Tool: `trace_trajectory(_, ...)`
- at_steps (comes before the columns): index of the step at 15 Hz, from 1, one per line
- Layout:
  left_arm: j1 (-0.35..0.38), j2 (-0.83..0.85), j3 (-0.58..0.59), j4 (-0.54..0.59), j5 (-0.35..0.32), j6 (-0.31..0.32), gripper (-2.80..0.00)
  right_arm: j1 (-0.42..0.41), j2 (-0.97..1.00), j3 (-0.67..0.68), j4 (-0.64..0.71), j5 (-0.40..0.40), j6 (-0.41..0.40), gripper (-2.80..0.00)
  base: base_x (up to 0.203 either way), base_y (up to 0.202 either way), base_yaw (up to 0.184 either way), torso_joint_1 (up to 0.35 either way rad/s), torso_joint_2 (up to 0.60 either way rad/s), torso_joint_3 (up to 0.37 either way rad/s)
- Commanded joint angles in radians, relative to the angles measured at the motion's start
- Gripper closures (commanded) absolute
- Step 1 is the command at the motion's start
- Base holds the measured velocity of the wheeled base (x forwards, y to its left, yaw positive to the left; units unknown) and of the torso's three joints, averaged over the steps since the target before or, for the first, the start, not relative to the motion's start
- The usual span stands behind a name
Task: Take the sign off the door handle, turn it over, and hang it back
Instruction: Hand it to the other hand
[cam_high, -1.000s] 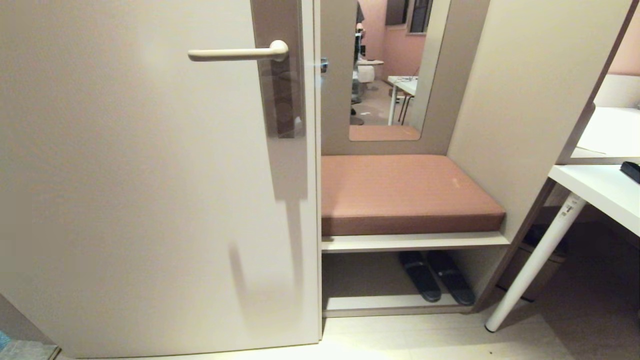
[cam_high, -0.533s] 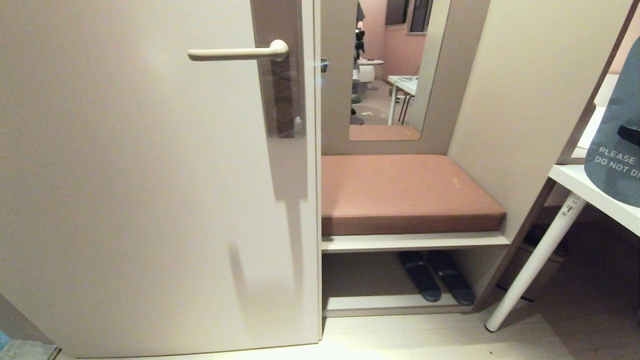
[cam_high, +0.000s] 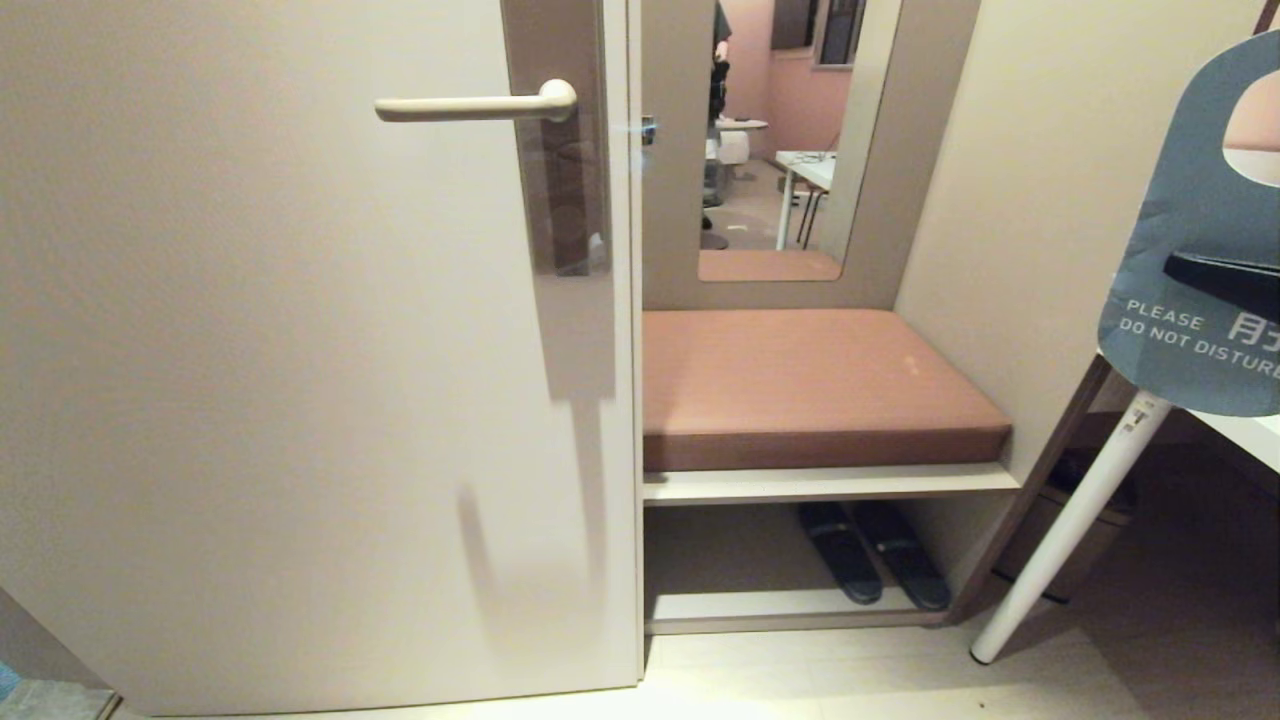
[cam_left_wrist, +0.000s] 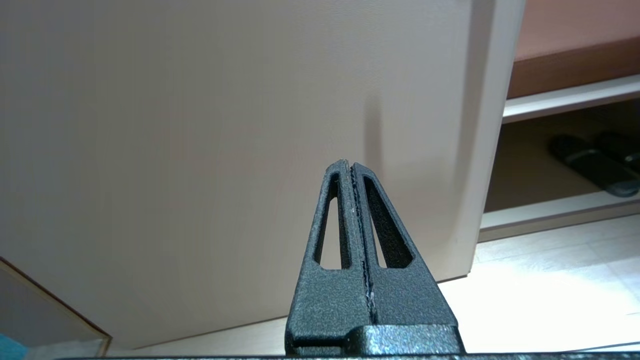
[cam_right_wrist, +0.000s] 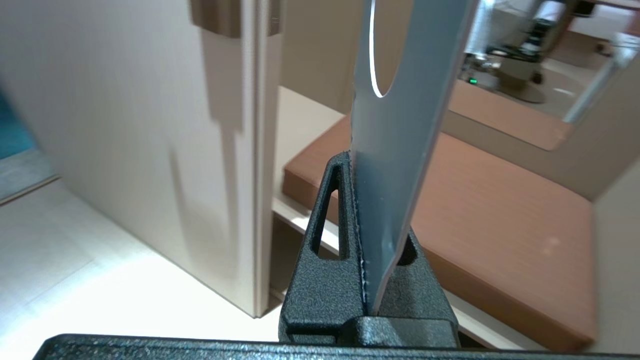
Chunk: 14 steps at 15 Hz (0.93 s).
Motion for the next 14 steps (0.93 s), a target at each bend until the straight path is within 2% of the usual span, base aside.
trace_trajectory(1, 0.000, 0.003, -0.003, 0.000, -0.003, 0.013, 0.00, 0.022, 0.029, -0.012, -0.002, 0.004, -0.001, 0.00, 0.000, 0.000, 0.000, 0.000, 0.00, 0.000)
trace_trajectory(3, 0.000, 0.015, -0.018, 0.000, -0.008, 0.025, 0.00, 0.024, 0.052, -0.029, -0.004, 0.006, -0.001, 0.00, 0.000, 0.000, 0.000, 0.000, 0.00, 0.000)
trace_trajectory(5, 0.000, 0.032, -0.056, 0.001, -0.039, 0.024, 0.00, 0.032, 0.069, -0.045, -0.006, 0.006, -0.001, 0.00, 0.000, 0.000, 0.000, 0.000, 0.00, 0.000)
trace_trajectory(10, -0.013, 0.205, -0.163, -0.007, -0.076, 0.014, 0.00, 0.042, 0.087, -0.048, -0.006, 0.006, 0.007, 0.00, 0.000, 0.000, 0.000, 0.000, 0.00, 0.000)
trace_trajectory(12, -0.060, 0.302, -0.225, -0.012, -0.086, -0.007, 0.00, 0.042, 0.087, -0.048, -0.017, 0.006, 0.011, 0.00, 0.000, 0.000, 0.000, 0.000, 0.00, 0.000)
trace_trajectory(14, -0.171, 0.420, -0.316, -0.016, -0.090, -0.072, 0.00, 0.042, 0.089, -0.048, -0.018, 0.006, 0.015, 0.00, 0.000, 0.000, 0.000, 0.000, 0.00, 0.000)
